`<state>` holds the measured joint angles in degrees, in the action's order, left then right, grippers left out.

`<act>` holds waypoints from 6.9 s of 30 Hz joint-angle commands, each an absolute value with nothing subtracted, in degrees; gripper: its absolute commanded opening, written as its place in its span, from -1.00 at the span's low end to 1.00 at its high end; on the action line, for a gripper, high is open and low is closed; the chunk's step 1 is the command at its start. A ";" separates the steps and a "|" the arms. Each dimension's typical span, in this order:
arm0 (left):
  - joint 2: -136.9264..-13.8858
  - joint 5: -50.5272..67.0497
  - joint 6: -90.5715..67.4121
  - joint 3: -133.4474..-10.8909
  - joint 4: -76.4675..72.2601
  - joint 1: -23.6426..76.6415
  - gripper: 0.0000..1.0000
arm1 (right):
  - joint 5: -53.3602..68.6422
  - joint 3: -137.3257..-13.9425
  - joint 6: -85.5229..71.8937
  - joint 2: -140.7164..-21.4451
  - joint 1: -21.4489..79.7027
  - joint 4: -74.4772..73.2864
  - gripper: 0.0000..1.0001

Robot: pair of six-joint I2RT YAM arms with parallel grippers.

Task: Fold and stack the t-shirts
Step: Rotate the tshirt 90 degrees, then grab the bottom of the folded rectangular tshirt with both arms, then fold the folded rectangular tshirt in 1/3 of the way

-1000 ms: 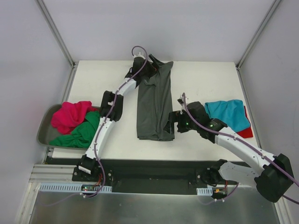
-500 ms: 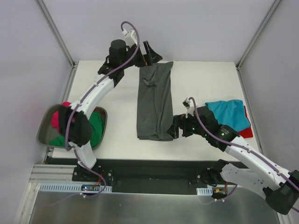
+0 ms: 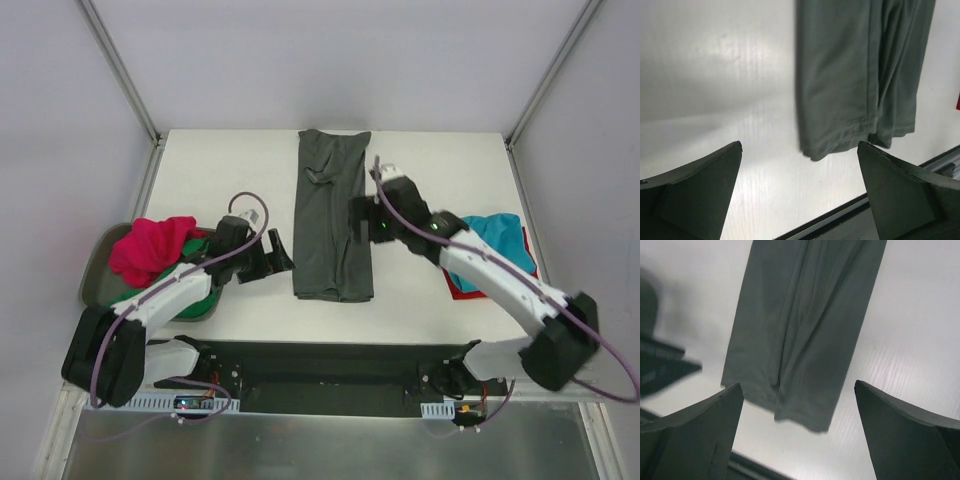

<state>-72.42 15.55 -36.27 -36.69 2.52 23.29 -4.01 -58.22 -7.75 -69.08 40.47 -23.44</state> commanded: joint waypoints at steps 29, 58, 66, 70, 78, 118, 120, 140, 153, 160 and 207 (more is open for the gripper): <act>-55.90 -5.01 -42.80 -27.95 9.23 23.55 0.98 | -20.65 -137.02 2.64 -145.02 32.96 -14.60 0.48; -56.51 -2.11 -41.84 -27.95 8.00 23.55 0.98 | -16.96 -131.50 -0.44 -141.69 31.73 -17.58 -0.79; -56.69 -0.88 -41.57 -27.95 7.47 23.55 0.98 | -17.14 -122.35 4.74 -136.15 32.08 -16.35 -0.74; -56.87 -0.27 -41.75 -27.95 7.29 23.55 0.98 | -15.30 -119.71 5.01 -134.56 32.08 -16.09 -0.54; -57.22 -0.09 -41.57 -28.04 7.03 23.55 0.98 | -11.16 -115.05 6.41 -131.57 32.43 -16.35 -0.39; -83.14 13.79 -47.02 -33.05 -4.13 31.99 -0.16 | 10.55 -21.71 -31.46 -61.87 31.90 4.48 0.47; -83.84 14.50 -47.20 -32.96 -3.87 32.34 -0.20 | 10.02 -21.80 -31.64 -63.27 32.34 5.18 0.39; -82.97 15.20 -49.04 -28.30 -2.46 34.71 -0.28 | 8.18 -23.29 -33.13 -71.28 36.03 4.57 -0.14; -81.91 14.06 -48.78 -27.25 -0.18 35.59 -0.21 | 6.15 -22.85 -32.78 -69.26 36.91 4.13 -0.61; -81.48 14.76 -48.87 -27.68 1.84 37.18 -0.76 | 6.50 -22.68 -33.05 -69.17 37.53 4.31 -0.73; -73.38 1.48 -43.42 -49.30 11.60 33.14 -1.00 | 4.91 -50.70 -20.75 -72.67 38.24 -7.29 -0.99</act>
<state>-69.60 -1.32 -46.92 -45.82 13.63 36.42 -0.30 -45.17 -24.71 -68.53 40.34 -10.52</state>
